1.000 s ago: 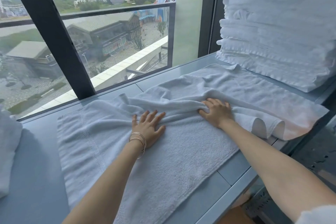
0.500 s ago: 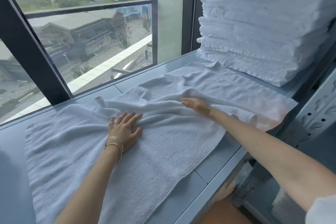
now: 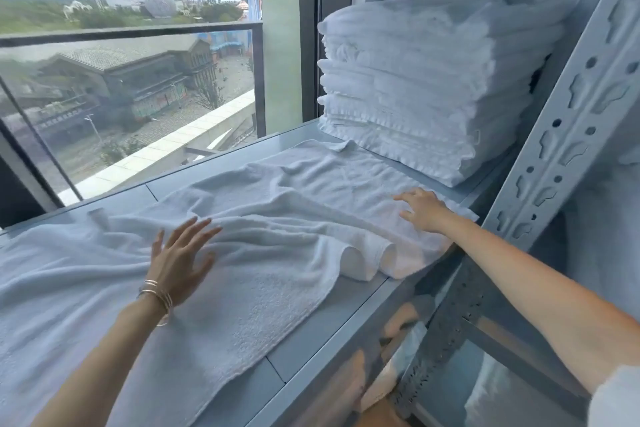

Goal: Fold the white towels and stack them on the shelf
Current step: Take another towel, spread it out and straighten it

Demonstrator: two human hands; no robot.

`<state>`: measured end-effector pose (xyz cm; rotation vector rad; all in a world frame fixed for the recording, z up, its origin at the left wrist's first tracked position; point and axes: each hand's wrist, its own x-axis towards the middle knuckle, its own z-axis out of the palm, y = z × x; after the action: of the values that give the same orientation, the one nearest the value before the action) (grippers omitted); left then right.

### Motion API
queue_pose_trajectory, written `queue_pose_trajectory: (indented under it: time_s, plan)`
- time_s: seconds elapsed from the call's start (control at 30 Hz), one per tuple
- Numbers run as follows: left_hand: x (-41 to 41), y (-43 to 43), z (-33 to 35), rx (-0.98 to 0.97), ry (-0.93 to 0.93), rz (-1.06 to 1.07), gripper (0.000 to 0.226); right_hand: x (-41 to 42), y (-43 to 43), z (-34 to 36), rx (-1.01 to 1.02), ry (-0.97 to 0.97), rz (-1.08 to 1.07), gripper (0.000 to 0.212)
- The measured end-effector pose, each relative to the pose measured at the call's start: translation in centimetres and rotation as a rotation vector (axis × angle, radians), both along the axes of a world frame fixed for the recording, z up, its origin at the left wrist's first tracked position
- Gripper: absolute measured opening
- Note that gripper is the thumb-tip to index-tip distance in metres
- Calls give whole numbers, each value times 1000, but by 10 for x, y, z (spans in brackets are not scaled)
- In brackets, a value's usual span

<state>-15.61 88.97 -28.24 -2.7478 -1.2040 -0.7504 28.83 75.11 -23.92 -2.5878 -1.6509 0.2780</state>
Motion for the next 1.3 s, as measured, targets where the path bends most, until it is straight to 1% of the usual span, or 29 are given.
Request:
queue_pose_trajectory:
  time_s: [0.1, 0.23, 0.3, 0.37, 0.43, 0.47, 0.5, 0.53, 0.57, 0.63, 0.67, 0.7, 0.77, 0.8, 0.83, 0.9, 0.97, 1.0, 1.07, 1.2, 1.3]
  plan:
    - [62, -21, 6, 4, -24, -114, 47, 23, -1, -3, -74, -24, -30, 52]
    - [128, -41, 4, -23, 59, -209, 46, 46, 1, -1, -141, 9, -102, 66]
    - [154, -47, 4, -136, 119, -171, 58, 56, 3, 0, -191, 22, -102, 73]
    - [173, -51, 3, -247, 238, -86, 76, 64, 6, 3, -214, 20, -93, 76]
    - [186, -54, 2, -283, 355, -13, 88, 67, 9, 6, -191, 50, -90, 75]
    - [191, -57, 2, -282, 359, 5, 89, 67, 11, 7, -157, 76, -71, 74]
    - [196, -59, 2, -277, 355, 15, 90, 66, 15, 6, -108, 114, -35, 68]
    - [201, -62, 2, -281, 354, 13, 90, 63, 19, 5, -46, 153, 0, 56]
    - [206, -65, 3, -304, 347, 4, 91, 58, 23, 4, 16, 186, 31, 38]
    - [215, -66, 4, -365, 294, -27, 90, 47, 31, 8, 93, 153, 62, 6]
    - [217, -66, 6, -429, 209, -60, 88, 39, 35, 16, 131, 124, 78, 11]
    - [217, -65, 10, -528, 45, -115, 85, 32, 40, 25, 166, 96, 99, 16]
    - [212, -63, 23, -801, -433, -219, 70, 14, 49, 47, 257, 82, 142, 15]
    - [206, -64, 30, -855, -604, -234, 62, 5, 56, 57, 300, 91, 159, 19]
    - [199, -63, 35, -851, -707, -217, 54, -6, 63, 66, 343, 105, 183, 21]
    - [181, -58, 41, -757, -752, -154, 47, -34, 76, 81, 426, 135, 249, 26]
    - [156, -51, 45, -685, -765, -63, 49, -69, 89, 92, 499, 162, 304, 41]
    - [141, -48, 47, -651, -766, -5, 52, -89, 94, 96, 519, 171, 322, 43]
    - [105, -43, 52, -599, -737, 123, 56, -133, 102, 101, 555, 163, 369, 40]
    - [24, -42, 53, -555, -626, 290, 51, -228, 108, 104, 607, 186, 471, 37]
    - [-37, -48, 54, -580, -696, 388, 51, -298, 101, 103, 639, 214, 560, 40]
